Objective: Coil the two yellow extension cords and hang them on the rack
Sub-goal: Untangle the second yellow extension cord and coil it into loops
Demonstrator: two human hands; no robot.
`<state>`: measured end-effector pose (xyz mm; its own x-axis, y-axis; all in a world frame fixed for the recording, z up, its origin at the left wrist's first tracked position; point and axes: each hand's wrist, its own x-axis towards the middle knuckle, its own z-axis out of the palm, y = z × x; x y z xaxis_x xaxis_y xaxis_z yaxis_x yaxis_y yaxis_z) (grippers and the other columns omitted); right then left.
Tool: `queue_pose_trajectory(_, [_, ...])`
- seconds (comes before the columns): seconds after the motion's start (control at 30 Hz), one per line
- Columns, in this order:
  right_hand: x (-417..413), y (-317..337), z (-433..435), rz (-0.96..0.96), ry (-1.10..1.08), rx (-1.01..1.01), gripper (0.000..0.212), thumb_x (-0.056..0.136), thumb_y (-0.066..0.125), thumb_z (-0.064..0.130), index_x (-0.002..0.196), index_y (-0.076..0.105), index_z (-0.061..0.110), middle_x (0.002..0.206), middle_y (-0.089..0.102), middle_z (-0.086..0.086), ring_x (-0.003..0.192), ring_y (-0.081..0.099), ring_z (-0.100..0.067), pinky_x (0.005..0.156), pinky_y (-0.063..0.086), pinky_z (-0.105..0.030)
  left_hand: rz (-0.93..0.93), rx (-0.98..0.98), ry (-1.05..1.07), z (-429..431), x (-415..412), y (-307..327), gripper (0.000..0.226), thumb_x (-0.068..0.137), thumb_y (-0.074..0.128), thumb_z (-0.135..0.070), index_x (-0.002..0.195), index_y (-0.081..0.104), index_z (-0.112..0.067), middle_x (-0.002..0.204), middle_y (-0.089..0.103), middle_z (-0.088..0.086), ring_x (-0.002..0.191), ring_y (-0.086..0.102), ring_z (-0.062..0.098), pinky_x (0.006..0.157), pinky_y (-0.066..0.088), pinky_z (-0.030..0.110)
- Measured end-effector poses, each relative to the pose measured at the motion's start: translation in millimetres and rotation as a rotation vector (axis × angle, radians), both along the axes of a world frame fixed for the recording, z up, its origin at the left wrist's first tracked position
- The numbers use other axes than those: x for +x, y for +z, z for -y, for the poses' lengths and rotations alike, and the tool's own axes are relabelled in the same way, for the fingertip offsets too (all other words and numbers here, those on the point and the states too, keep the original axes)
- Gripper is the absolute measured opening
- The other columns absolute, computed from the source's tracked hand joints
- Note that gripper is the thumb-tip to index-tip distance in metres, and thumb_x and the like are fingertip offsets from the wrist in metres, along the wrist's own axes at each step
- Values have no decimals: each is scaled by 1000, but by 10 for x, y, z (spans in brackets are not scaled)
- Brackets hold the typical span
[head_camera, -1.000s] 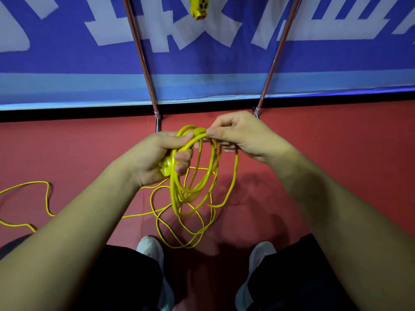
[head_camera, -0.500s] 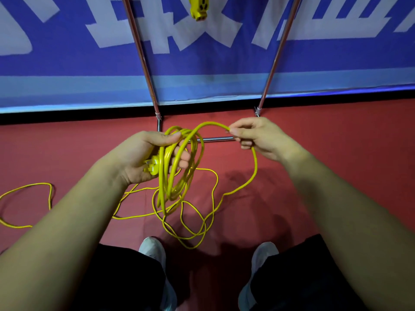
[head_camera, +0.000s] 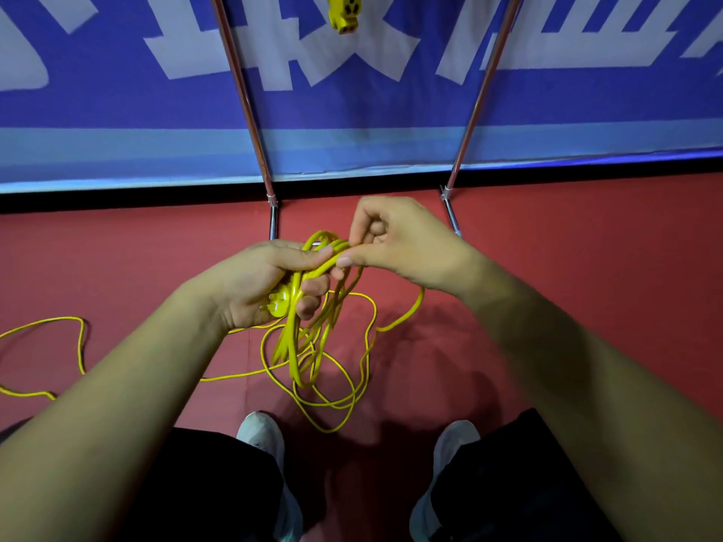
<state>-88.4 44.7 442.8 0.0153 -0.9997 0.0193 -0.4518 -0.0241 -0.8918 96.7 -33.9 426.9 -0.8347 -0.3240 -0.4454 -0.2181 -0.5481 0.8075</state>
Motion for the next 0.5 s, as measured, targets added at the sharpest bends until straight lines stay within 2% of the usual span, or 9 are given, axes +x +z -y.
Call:
queue_pose_trajectory(0.1, [-181, -8, 14, -87, 33, 22, 22, 76, 82, 17, 77, 64, 5, 62, 57, -1, 59, 46, -7, 55, 38, -26, -77, 32, -79, 16, 12, 3, 32, 68, 82, -36, 77, 66, -10, 51, 41, -2, 37, 40, 11, 40, 38, 20])
queue_pose_trajectory(0.23, [-516, -122, 11, -202, 64, 83, 10, 87, 71, 24, 80, 69, 17, 67, 62, -12, 61, 51, -11, 58, 44, -38, -126, 86, -53, 107, 30, -15, 36, 65, 87, -32, 75, 60, -10, 49, 40, -4, 36, 38, 9, 39, 37, 19])
queue_pose_trajectory(0.37, [-706, -256, 53, -227, 16, 66, 4, 89, 68, 18, 88, 70, 14, 72, 65, -3, 67, 56, -7, 67, 46, -32, -59, -32, -66, 33, 15, 3, 53, 50, 90, -40, 77, 55, -11, 47, 49, -7, 35, 46, 5, 38, 40, 17])
queue_pose_trajectory(0.43, [-728, -357, 78, -292, 6, 51, 2, 89, 65, 16, 88, 67, 16, 74, 65, -1, 69, 57, -13, 70, 47, -33, -33, -91, -53, 19, 7, -13, 47, 57, 82, -39, 77, 50, -13, 45, 48, -8, 35, 44, 3, 37, 37, 16])
queue_pose_trajectory(0.5, [-810, -486, 100, -373, -55, 23, 4, 90, 62, 16, 85, 64, 16, 77, 65, -3, 75, 59, -21, 74, 48, -39, -13, -86, 20, 178, 45, -137, 22, 80, 68, -27, 80, 50, -14, 49, 48, -9, 36, 43, 4, 39, 36, 18])
